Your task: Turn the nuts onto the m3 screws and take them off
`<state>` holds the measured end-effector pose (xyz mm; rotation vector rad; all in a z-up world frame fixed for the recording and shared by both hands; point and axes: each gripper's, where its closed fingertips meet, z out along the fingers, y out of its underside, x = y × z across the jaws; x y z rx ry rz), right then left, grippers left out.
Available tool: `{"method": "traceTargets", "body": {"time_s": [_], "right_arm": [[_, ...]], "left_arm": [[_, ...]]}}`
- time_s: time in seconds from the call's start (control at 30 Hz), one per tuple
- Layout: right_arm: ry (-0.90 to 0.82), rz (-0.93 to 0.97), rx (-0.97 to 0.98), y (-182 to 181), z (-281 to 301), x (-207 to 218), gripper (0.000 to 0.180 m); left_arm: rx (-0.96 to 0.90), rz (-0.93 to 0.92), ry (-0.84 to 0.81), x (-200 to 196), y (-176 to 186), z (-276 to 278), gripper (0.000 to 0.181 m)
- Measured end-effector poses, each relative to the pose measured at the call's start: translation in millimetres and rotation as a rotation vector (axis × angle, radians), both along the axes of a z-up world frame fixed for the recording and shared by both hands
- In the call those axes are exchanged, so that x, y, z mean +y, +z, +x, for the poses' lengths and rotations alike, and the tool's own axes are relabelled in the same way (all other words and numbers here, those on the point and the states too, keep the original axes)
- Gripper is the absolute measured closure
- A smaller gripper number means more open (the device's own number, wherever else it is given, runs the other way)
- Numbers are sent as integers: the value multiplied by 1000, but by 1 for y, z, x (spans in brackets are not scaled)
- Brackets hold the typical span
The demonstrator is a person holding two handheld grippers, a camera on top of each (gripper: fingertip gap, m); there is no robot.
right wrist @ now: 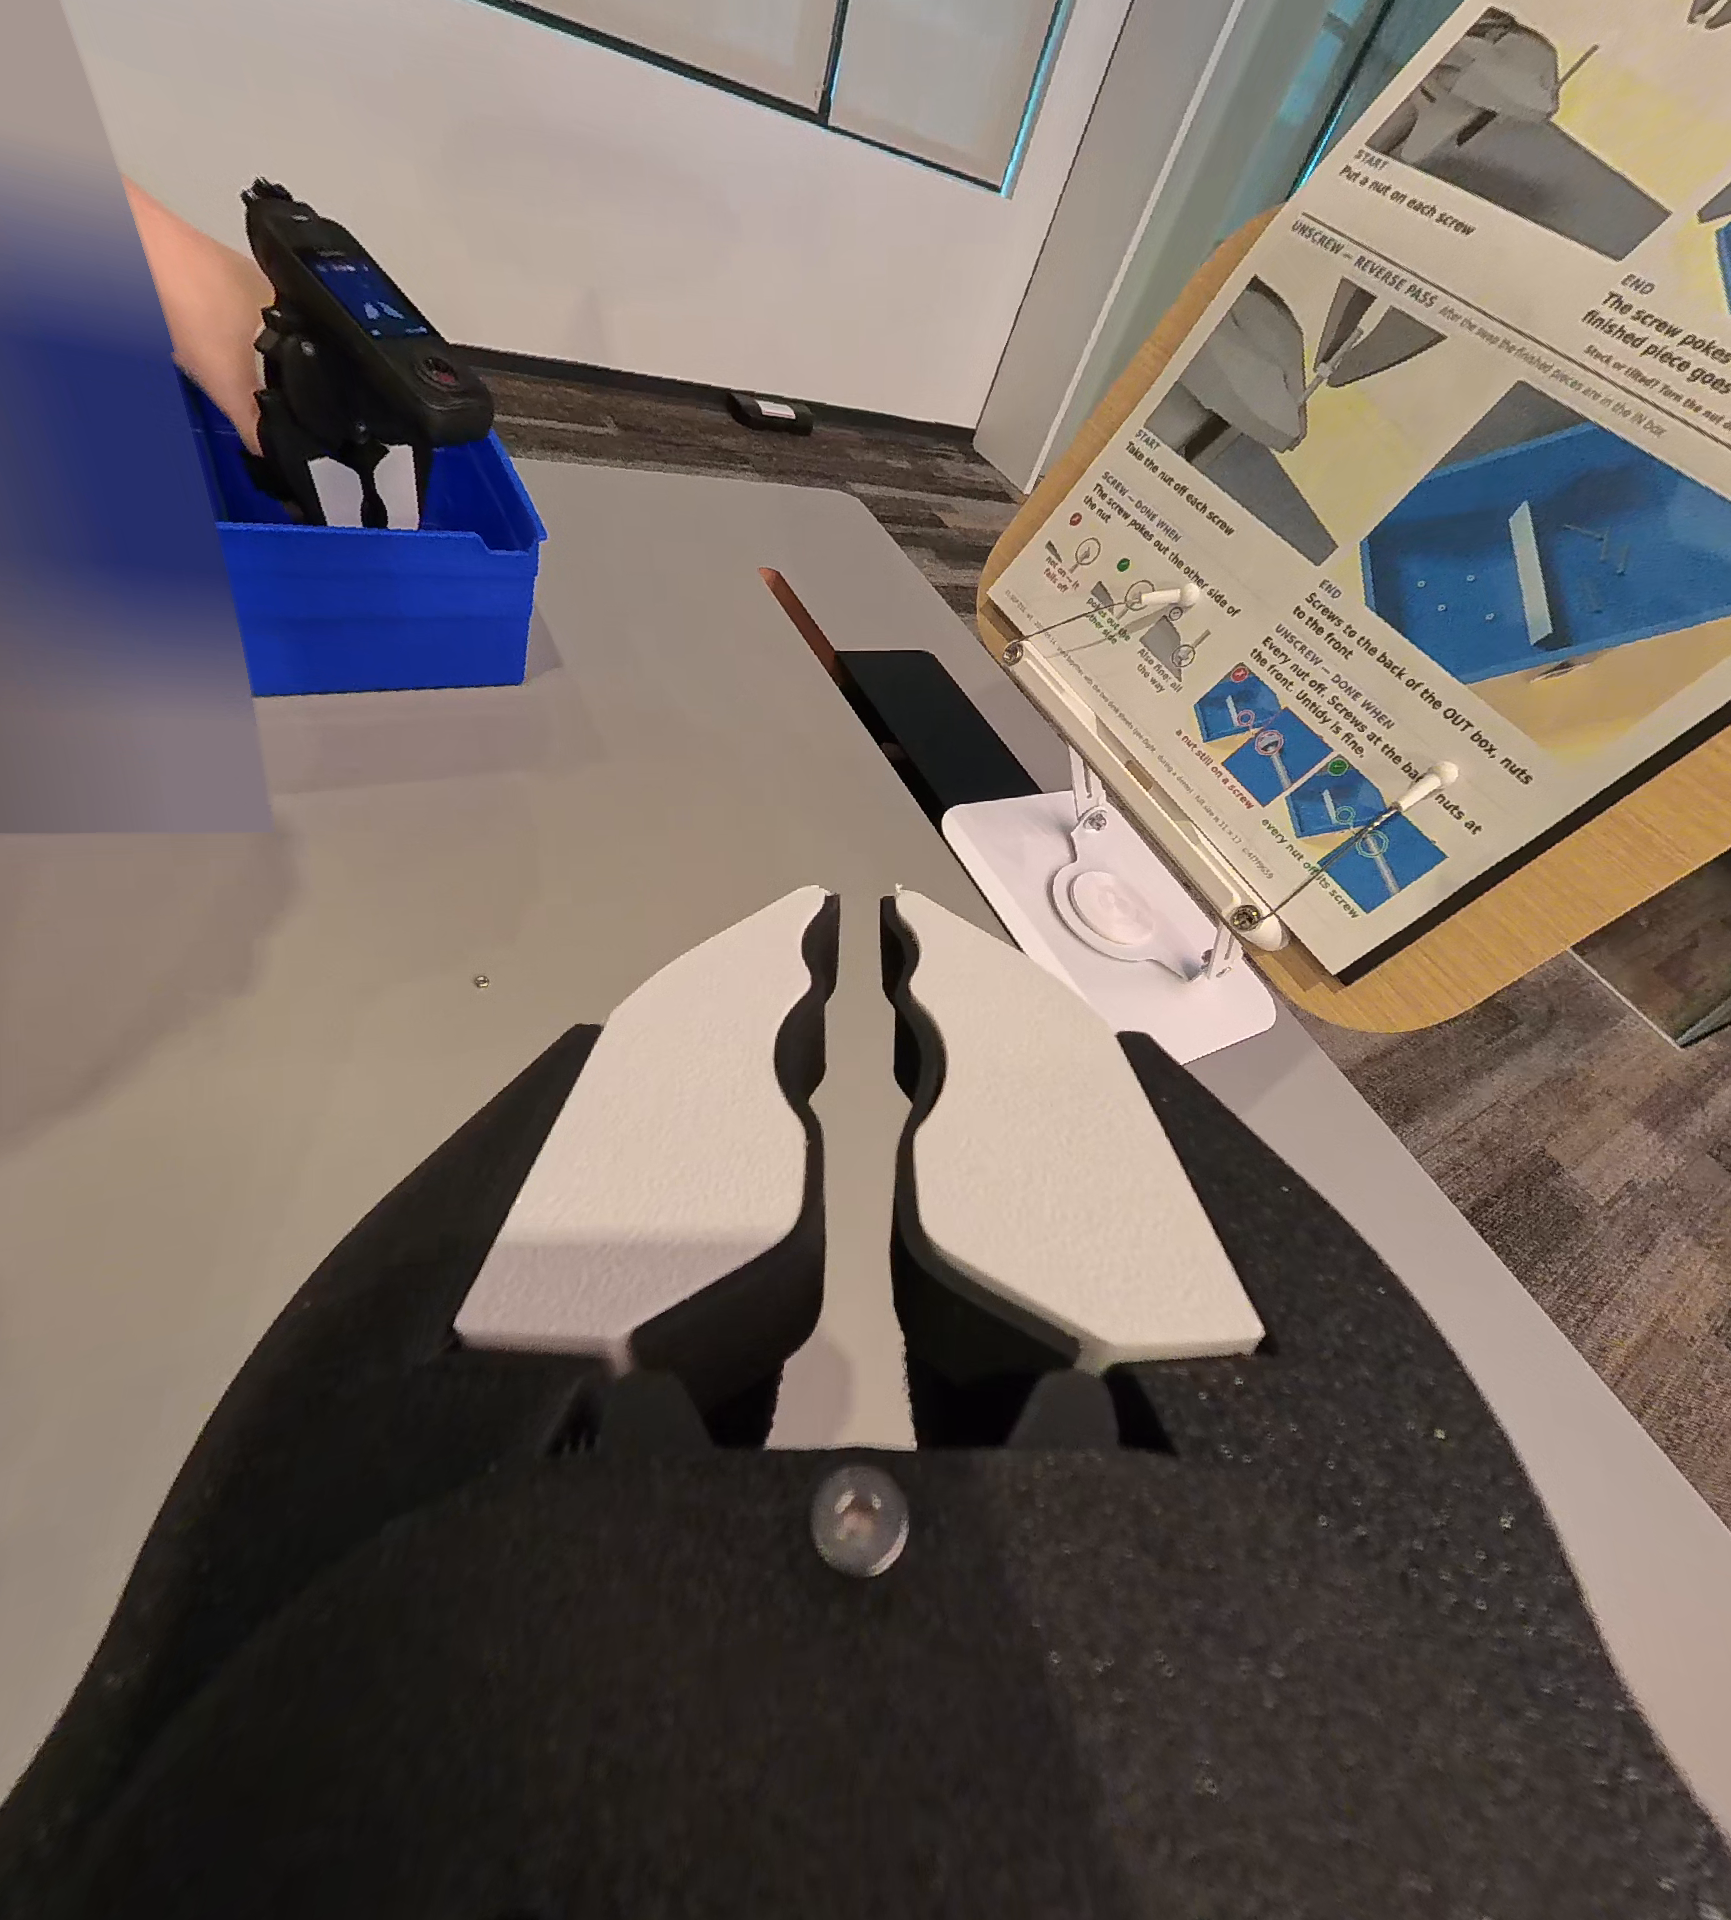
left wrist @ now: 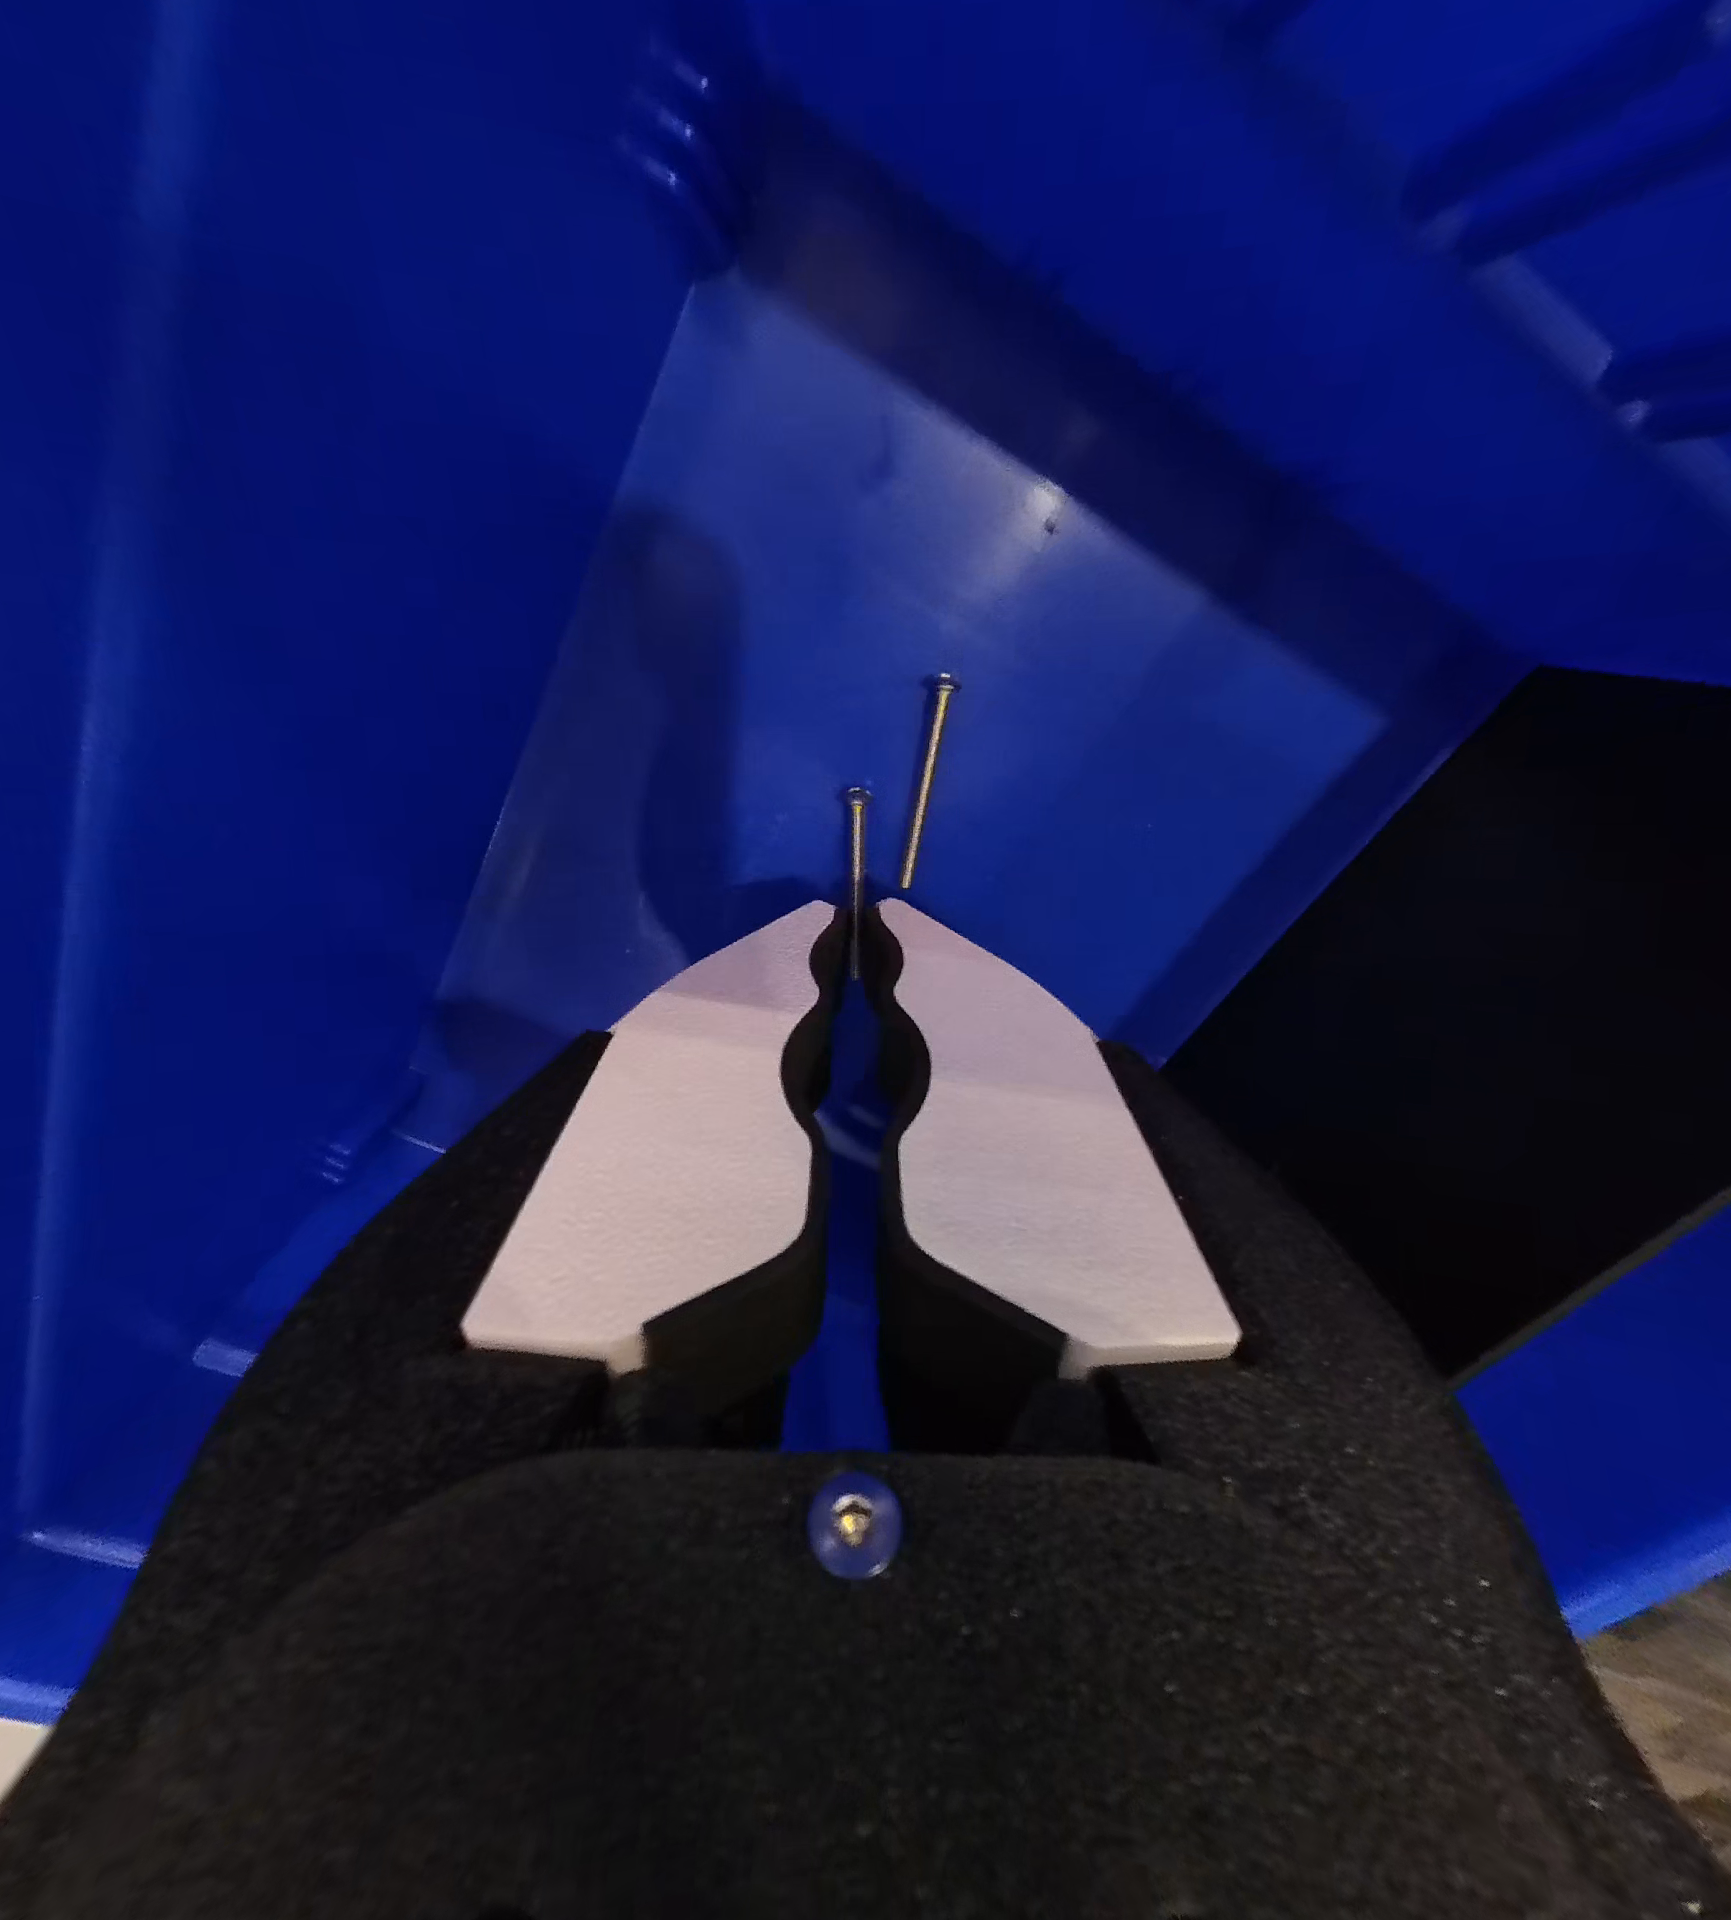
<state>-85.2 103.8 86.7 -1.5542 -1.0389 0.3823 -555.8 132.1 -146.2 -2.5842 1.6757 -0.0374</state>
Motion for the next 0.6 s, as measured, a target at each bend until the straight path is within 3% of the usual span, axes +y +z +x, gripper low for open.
{"method": "traceTargets", "body": {"time_s": [0.27, 0.43, 0.6], "right_arm": [[5, 2, 8, 2, 1, -2, 173], [40, -16, 22, -2, -10, -2, 173], [161, -77, 4, -22, -56, -10, 172]], "left_arm": [[-7, 50, 21, 2, 22, -5, 178], [-21, 155, 17, 8, 92, 2, 178], [-205, 279, -49, 1, 172, 75, 178]]}}
